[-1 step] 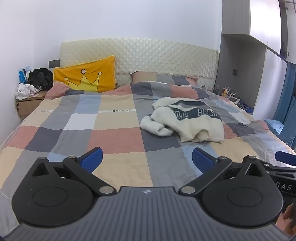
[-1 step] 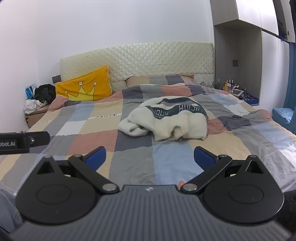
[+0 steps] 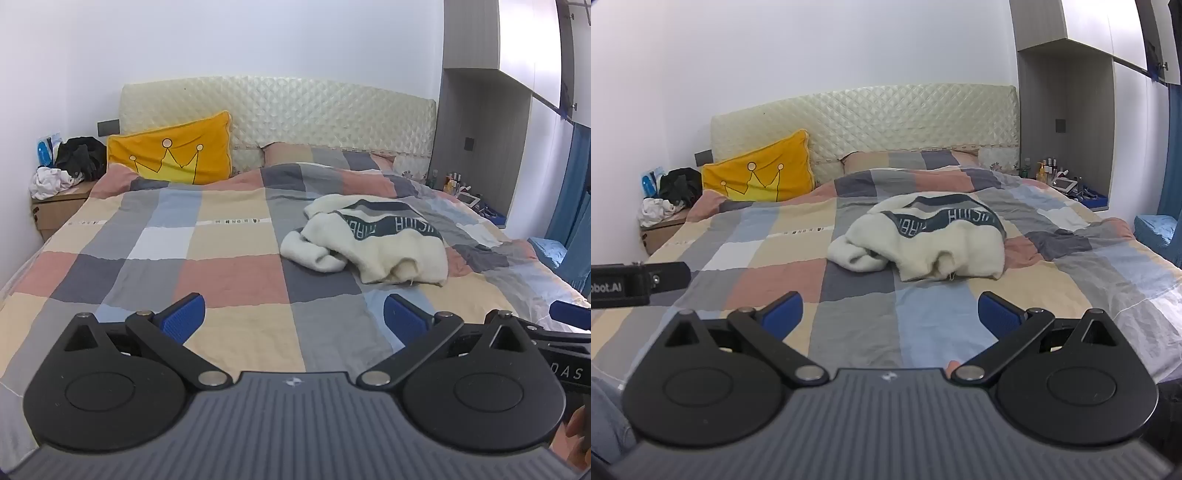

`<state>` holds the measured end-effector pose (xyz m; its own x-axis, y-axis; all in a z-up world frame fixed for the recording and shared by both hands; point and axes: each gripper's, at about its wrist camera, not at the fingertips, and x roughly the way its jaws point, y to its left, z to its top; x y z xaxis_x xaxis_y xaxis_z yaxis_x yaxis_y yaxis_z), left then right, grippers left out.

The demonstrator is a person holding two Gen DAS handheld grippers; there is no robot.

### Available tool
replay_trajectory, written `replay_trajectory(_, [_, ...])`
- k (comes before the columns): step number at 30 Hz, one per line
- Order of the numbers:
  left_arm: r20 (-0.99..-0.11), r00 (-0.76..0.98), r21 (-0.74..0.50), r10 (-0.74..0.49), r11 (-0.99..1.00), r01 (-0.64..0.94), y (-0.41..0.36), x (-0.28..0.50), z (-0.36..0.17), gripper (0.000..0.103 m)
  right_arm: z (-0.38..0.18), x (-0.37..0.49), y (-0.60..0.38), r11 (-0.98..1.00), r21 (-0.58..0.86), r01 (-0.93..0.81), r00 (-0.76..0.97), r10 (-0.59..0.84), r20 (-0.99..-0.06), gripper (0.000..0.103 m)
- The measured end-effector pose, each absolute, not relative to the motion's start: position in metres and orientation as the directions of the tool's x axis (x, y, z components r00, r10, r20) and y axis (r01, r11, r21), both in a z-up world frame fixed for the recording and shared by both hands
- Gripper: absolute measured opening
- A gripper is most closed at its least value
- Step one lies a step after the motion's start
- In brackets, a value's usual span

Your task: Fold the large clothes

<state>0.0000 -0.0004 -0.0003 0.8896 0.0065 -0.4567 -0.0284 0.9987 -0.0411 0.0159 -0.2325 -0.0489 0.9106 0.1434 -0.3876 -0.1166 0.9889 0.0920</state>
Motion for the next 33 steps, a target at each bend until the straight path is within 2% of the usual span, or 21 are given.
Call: replay_trajectory(33, [-0.446, 0.895, -0.045, 0.009, 0.998, -0.032, -0.002, -0.002, 0.004, 0.103, -0.051, 0.019, -0.231, 0.988, 0.096, -0.119, 0.907, 0.147, -0.394, 0.103])
